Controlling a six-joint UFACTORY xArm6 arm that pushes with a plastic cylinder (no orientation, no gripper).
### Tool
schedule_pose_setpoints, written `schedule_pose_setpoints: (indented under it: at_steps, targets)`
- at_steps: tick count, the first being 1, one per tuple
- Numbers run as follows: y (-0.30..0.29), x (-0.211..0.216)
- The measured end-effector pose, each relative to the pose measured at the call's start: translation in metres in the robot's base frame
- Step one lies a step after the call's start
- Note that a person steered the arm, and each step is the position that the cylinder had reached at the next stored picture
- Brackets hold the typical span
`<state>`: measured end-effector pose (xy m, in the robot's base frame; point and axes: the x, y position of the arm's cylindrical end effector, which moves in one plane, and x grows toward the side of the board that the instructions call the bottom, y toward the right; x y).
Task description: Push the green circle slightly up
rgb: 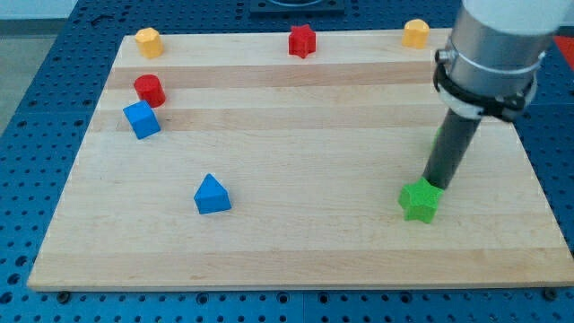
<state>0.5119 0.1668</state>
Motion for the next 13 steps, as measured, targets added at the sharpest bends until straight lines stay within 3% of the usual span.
schedule_pose_setpoints:
  at_steps: [1, 4, 13]
  targets:
    - [0.017, 0.008]
    - [0.022, -0.054]
    - [0.025, -0.076]
